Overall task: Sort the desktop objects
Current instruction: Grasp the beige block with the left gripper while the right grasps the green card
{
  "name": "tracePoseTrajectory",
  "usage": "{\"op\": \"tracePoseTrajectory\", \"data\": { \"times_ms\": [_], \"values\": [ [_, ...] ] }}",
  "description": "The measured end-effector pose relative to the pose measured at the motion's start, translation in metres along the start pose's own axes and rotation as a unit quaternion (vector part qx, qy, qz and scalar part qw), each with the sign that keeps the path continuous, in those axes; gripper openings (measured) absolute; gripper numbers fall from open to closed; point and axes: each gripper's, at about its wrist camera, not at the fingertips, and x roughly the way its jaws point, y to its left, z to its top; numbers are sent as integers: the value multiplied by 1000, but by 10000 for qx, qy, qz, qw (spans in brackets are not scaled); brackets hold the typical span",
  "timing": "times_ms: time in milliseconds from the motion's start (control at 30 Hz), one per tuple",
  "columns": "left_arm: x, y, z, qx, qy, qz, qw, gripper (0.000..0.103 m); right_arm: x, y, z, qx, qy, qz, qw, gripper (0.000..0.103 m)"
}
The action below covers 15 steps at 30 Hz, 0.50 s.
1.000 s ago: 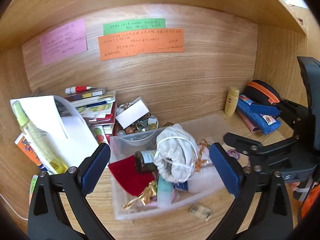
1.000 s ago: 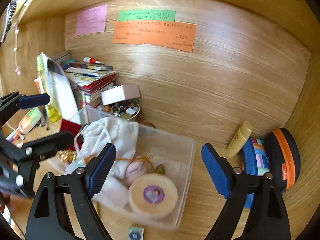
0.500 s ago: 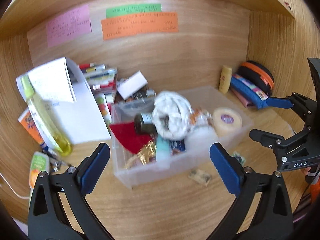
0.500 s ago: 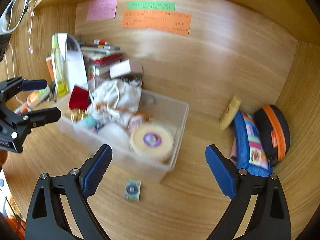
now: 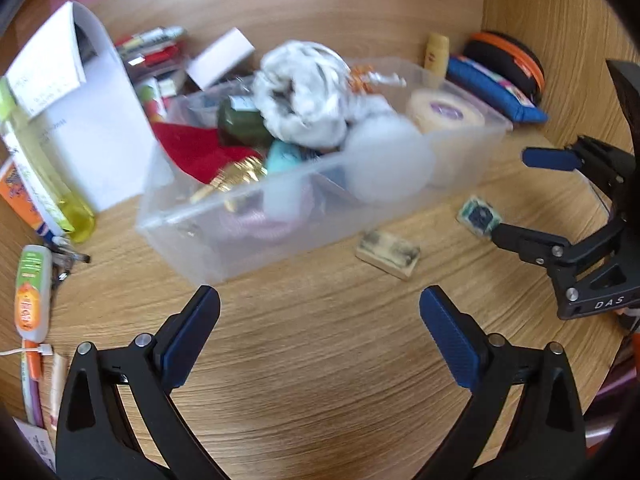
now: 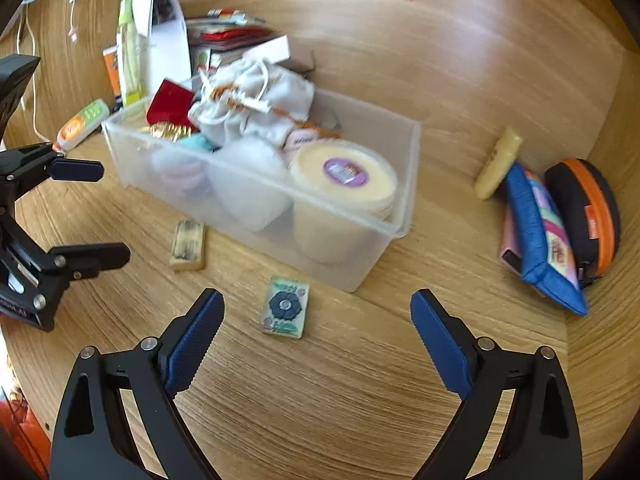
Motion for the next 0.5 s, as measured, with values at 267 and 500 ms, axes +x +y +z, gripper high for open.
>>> {"op": "tracePoseTrajectory", "data": {
  "times_ms": [267, 500],
  "values": [
    [13, -13, 9, 200, 48, -254, 9995, 101, 17, 3, -2, -67, 283, 330, 9990, 62],
    [28, -19, 15, -40, 86, -268, 9996, 84, 23, 8, -3, -134, 297, 393, 9987, 59]
  ]
}}
